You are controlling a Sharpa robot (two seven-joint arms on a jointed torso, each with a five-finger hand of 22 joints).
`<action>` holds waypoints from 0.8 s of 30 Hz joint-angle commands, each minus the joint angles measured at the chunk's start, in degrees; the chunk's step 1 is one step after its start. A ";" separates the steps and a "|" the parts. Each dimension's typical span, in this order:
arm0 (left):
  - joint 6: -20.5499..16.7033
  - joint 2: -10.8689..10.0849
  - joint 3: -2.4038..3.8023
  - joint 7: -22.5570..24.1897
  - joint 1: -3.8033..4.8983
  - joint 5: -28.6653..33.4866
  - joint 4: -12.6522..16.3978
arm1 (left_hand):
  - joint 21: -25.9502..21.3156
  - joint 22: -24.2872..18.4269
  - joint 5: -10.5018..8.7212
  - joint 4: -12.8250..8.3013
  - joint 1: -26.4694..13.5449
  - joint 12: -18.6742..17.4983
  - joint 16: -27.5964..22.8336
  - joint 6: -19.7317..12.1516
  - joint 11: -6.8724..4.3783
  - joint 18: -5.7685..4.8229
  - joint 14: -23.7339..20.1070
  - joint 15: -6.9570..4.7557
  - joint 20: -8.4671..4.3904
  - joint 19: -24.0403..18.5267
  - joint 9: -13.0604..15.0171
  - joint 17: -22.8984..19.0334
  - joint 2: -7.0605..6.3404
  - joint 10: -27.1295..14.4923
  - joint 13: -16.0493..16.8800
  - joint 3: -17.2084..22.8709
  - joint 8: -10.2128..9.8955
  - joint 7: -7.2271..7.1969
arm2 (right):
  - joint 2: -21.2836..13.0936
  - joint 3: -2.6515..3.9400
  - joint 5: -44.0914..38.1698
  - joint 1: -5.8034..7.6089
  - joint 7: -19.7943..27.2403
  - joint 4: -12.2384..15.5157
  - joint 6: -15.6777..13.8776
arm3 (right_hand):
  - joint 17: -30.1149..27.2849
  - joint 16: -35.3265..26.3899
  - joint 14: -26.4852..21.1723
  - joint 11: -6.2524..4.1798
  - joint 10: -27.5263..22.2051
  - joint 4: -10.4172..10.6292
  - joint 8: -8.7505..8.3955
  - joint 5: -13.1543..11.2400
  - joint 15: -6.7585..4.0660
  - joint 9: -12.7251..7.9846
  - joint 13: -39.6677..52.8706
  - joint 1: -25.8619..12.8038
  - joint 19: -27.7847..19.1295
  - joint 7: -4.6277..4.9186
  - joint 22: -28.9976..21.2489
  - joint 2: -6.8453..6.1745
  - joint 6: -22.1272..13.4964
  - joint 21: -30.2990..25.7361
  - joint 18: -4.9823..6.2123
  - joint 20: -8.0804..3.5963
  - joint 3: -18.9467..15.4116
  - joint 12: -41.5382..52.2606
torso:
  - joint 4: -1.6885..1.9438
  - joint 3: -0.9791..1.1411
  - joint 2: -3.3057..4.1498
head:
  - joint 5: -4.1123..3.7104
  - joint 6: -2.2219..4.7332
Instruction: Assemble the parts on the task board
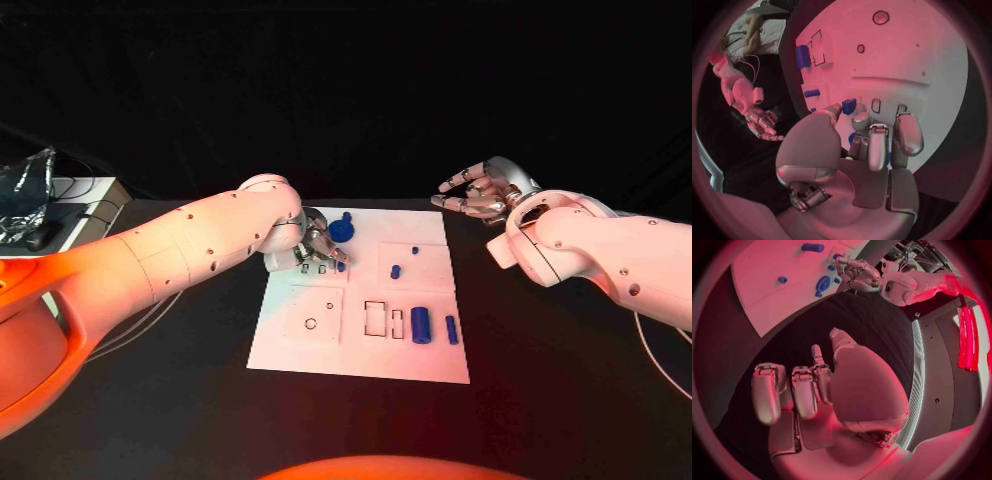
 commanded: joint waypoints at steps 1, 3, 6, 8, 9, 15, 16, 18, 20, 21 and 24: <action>1.41 0.17 -0.03 0.82 -0.01 0.81 0.00 | 0.41 0.11 0.15 -0.05 1.03 -0.37 0.19 -0.12 -0.07 -0.41 4.19 -0.36 0.22 -0.12 0.22 9.09 0.03 -0.55 -0.08 0.80 -0.46 -0.20 | 0.08 0.03 -0.66 0.02 0.06 -0.03 0.80 | 10.47 -0.36 4.88 -0.16 -0.20 -0.09 0.35 0.20 -0.46 0.05 7.53 -0.49 2.98 -0.08 10.23 -0.13 -0.33 -0.28 0.92 -0.37 0.31 -0.26 | 0.00 -0.02 -0.03 | 0.03 -0.05; 1.40 0.18 -0.04 0.89 -0.01 0.89 0.01 | 0.44 0.15 0.17 -0.05 1.90 -0.45 0.21 -0.08 -0.10 -0.40 4.20 -0.39 0.21 -0.17 0.50 9.13 0.12 -0.60 -0.14 1.70 -0.67 -0.23 | 0.12 0.03 -0.68 0.02 0.03 -0.06 0.84 | 10.47 -0.36 4.88 -0.16 -0.20 -0.09 0.35 0.20 -0.46 0.05 7.53 -0.49 2.98 -0.08 10.23 -0.13 -0.33 -0.28 0.92 -0.37 0.31 -0.26 | 0.00 -0.02 -0.03 | 0.02 -0.05; 1.26 0.14 -0.06 1.10 -0.02 1.06 -0.01 | 0.45 0.12 0.26 -0.03 3.43 -0.79 0.22 0.00 -0.17 -0.38 4.18 -0.44 0.19 -0.35 1.06 9.14 0.22 -0.88 -0.52 4.02 -1.13 -0.29 | 0.17 0.03 -0.70 0.02 -0.02 -0.13 0.92 | 10.45 -0.36 4.87 -0.16 -0.24 -0.12 0.46 0.22 -0.46 0.12 7.49 -0.51 2.98 -0.08 10.23 -0.09 -0.40 -0.28 0.92 -0.37 0.41 -0.30 | 0.02 -0.03 -0.02 | -0.02 0.05; 1.15 0.09 -0.06 1.26 -0.02 1.27 -0.01 | 0.52 0.25 0.32 0.01 4.50 -0.92 0.24 0.08 -0.23 -0.39 4.18 -0.51 0.16 -0.37 1.55 9.19 0.07 -0.95 -0.61 6.35 -1.44 -0.33 | 0.19 0.03 -0.70 0.02 -0.05 -0.15 0.96 | 10.45 -0.36 4.87 -0.16 -0.24 -0.12 0.46 0.22 -0.46 0.12 7.49 -0.51 2.98 -0.08 10.23 -0.09 -0.40 -0.28 0.92 -0.37 0.41 -0.30 | 0.02 -0.03 -0.01 | -0.06 0.01; 1.07 0.06 -0.06 1.37 -0.02 1.42 0.00 | 0.52 0.25 0.29 0.03 5.26 -1.04 0.25 0.15 -0.29 -0.37 4.19 -0.55 0.12 -0.46 1.98 9.22 -0.30 -1.04 -0.72 8.41 -1.61 -0.37 | 0.20 0.03 -0.70 0.02 -0.08 -0.17 0.99 | 10.45 -0.36 4.87 -0.16 -0.24 -0.12 0.46 0.22 -0.46 0.12 7.49 -0.51 2.98 -0.08 10.23 -0.09 -0.40 -0.28 0.92 -0.37 0.41 -0.30 | 0.02 -0.03 -0.01 | -0.06 0.01; 0.32 -0.15 -0.07 2.00 -0.04 2.52 0.07 | 0.59 0.37 0.43 -2.36 8.96 -1.90 0.38 0.10 -0.83 -0.36 4.25 -1.07 -0.21 -0.68 5.65 9.49 -3.33 -1.21 -1.47 22.37 -0.64 -0.97 | 0.24 0.02 -0.71 0.02 -0.17 -0.28 1.16 | 10.40 -0.38 4.86 -0.16 -0.22 -0.14 0.51 0.25 -0.46 0.15 7.50 -0.51 2.95 -0.08 10.17 -0.09 -0.43 -0.37 0.94 -0.37 0.45 -0.29 | 0.06 -0.05 -0.01 | -0.07 0.00; 0.15 -0.20 -0.08 2.10 -0.05 2.76 0.09 | 0.64 0.46 0.32 -3.10 8.20 -2.40 0.42 -0.19 -0.95 -0.36 4.29 -1.05 -0.32 -0.68 7.24 9.59 -4.26 -1.07 -2.11 26.32 0.17 -0.78 | 0.26 0.02 -0.71 0.02 -0.19 -0.32 1.20 | 10.40 -0.38 4.86 -0.16 -0.22 -0.14 0.51 0.25 -0.46 0.15 7.50 -0.51 2.95 -0.08 10.17 -0.09 -0.43 -0.37 0.94 -0.37 0.45 -0.29 | 0.07 -0.06 -0.02 | -0.11 0.02; -0.22 -0.29 -0.08 2.23 -0.06 3.24 0.07 | 0.71 0.58 0.34 -4.72 7.25 -2.99 0.50 -0.55 -0.98 -0.38 4.35 -1.09 -0.36 -0.66 9.01 9.77 -5.32 -1.03 -2.93 29.89 0.91 -0.95 | 0.29 0.02 -0.71 0.02 -0.24 -0.40 1.31 | 10.40 -0.38 4.86 -0.16 -0.22 -0.14 0.51 0.25 -0.46 0.15 7.50 -0.51 2.95 -0.08 10.17 -0.09 -0.43 -0.37 0.94 -0.37 0.45 -0.29 | 0.07 -0.07 -0.03 | -0.12 0.00; -0.58 -0.37 -0.08 2.28 -0.07 3.61 -0.04 | 0.72 0.55 0.34 -6.39 5.27 -3.28 0.51 -0.52 -1.08 -0.35 4.35 -1.16 -0.45 -0.77 11.82 9.80 -5.79 -0.83 -3.19 34.09 2.02 -1.06 | 0.37 0.02 -0.64 0.02 -0.39 -0.50 1.50 | 10.43 -0.37 4.87 -0.16 -0.24 -0.13 0.54 0.27 -0.46 0.17 7.48 -0.52 2.92 -0.08 10.13 -0.08 -0.45 -0.44 0.96 -0.37 0.48 -0.31 | 0.11 -0.07 -0.04 | -0.07 0.00; -0.75 -0.44 -0.08 2.30 -0.08 3.72 -0.06 | 0.74 0.55 0.30 -7.01 3.99 -3.23 0.51 -0.61 -1.06 -0.33 4.34 -1.19 -0.51 -0.81 13.14 9.80 -6.17 -0.72 -3.11 35.78 2.47 -1.11 | 0.43 0.02 -0.56 0.02 -0.44 -0.54 1.57 | 10.43 -0.37 4.87 -0.16 -0.24 -0.13 0.54 0.27 -0.46 0.17 7.48 -0.52 2.92 -0.08 10.13 -0.08 -0.45 -0.44 0.96 -0.37 0.48 -0.31 | 0.10 -0.07 -0.05 | -0.02 0.05; -1.29 -0.70 -0.08 2.33 -0.09 4.01 -0.03 | 0.85 0.71 0.52 -9.06 1.20 -3.45 0.51 -0.49 -1.19 -0.35 4.35 -1.37 -0.63 -0.80 16.01 9.83 -6.55 -0.83 -3.42 39.46 3.21 -1.31 | 0.62 0.02 -0.20 0.02 -0.62 -0.67 1.85 | 10.43 -0.37 4.87 -0.16 -0.24 -0.13 0.54 0.27 -0.46 0.17 7.48 -0.52 2.92 -0.08 10.13 -0.08 -0.45 -0.44 0.96 -0.37 0.48 -0.31 | 0.12 -0.03 -0.06 | -0.09 0.14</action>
